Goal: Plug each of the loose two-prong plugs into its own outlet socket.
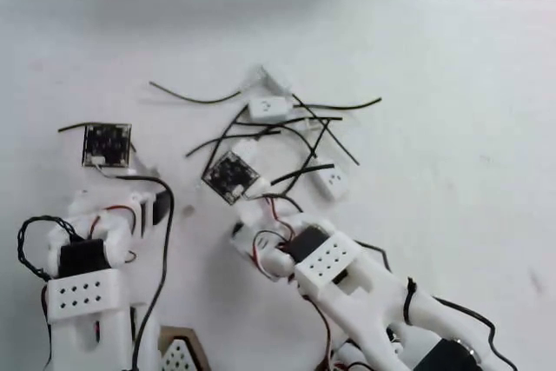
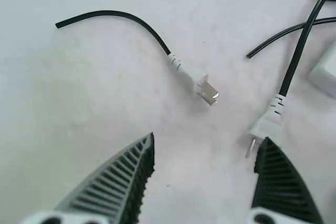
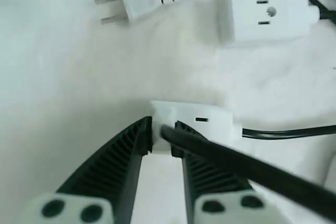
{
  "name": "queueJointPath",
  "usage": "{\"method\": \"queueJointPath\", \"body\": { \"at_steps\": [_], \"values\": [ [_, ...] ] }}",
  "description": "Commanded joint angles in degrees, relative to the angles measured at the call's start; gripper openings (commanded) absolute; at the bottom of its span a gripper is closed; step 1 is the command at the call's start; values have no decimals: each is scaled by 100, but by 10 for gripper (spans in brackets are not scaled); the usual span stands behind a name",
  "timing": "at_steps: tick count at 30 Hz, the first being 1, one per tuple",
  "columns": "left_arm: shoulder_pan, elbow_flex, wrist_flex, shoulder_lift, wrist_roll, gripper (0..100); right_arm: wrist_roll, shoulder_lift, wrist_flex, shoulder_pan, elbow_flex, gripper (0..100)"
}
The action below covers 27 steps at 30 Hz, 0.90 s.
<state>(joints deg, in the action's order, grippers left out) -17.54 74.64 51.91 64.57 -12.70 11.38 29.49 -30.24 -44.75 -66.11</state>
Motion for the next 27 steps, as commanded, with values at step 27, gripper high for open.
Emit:
{"method": "queueJointPath", "body": {
  "at_steps": [27],
  "values": [
    [-48, -26, -114, 101, 44, 301, 686, 1516, -2273, 769, 2374, 18]
  ]
}}
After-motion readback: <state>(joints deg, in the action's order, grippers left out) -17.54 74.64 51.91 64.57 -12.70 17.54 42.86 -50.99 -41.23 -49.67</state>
